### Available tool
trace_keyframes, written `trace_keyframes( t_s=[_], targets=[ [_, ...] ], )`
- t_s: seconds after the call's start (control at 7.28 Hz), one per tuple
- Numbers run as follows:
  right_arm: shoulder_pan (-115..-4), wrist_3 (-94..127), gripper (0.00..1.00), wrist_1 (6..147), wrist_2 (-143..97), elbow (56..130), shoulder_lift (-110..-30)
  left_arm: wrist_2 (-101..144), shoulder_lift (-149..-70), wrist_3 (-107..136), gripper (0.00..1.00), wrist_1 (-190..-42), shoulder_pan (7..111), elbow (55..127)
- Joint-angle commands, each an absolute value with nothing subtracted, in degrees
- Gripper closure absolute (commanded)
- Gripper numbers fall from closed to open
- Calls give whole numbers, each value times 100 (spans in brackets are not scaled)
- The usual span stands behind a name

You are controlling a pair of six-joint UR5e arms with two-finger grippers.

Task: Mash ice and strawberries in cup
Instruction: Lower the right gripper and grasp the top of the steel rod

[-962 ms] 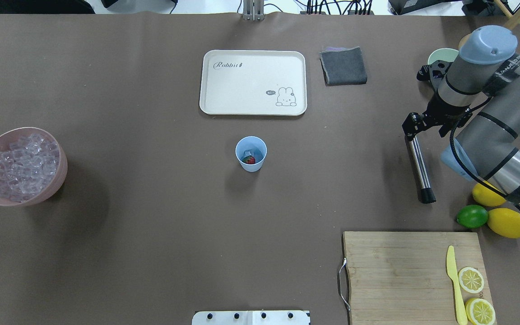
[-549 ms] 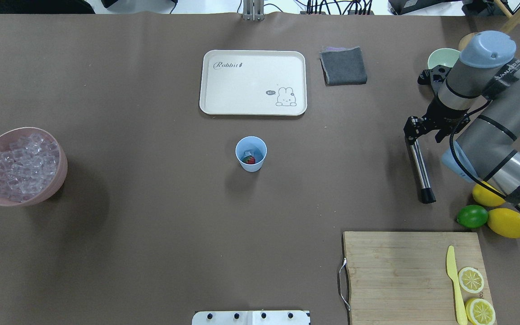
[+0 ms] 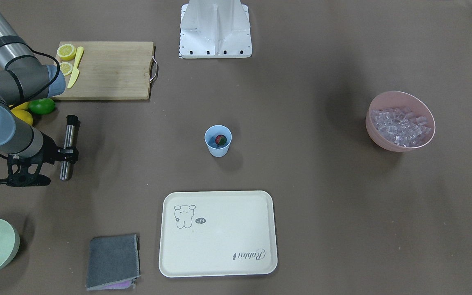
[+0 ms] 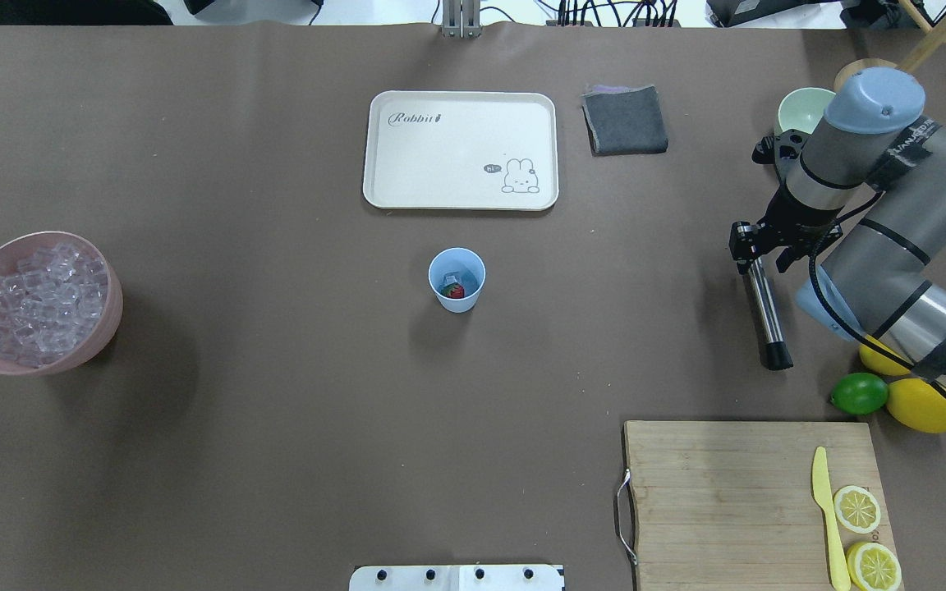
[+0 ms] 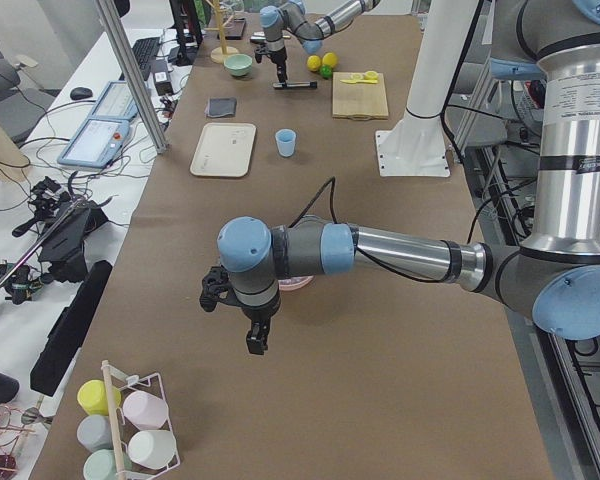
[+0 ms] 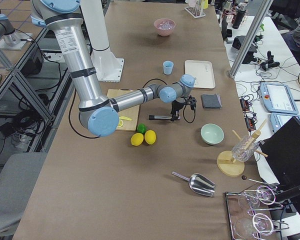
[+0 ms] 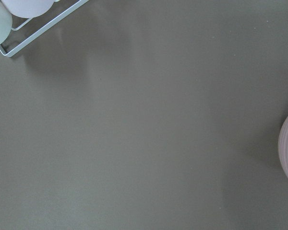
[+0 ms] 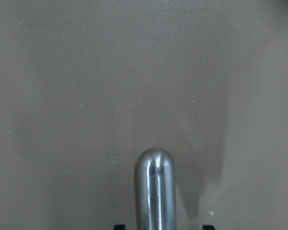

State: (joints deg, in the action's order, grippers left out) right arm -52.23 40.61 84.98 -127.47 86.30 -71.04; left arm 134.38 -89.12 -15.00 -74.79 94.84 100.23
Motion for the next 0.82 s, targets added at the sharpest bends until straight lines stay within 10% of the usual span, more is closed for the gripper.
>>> trace_keyframes(
  t_s=[0.0,0.69],
  targets=[
    [-5186,4078,43,8499,-12744,8613,-7110,13438,-8912,-1512,0,-7479,9475,10028],
    [-5098,4078,85,8490,-12744,8560,-7110,13430,-8859,-1512,0,-7646,9466,10028]
  ],
)
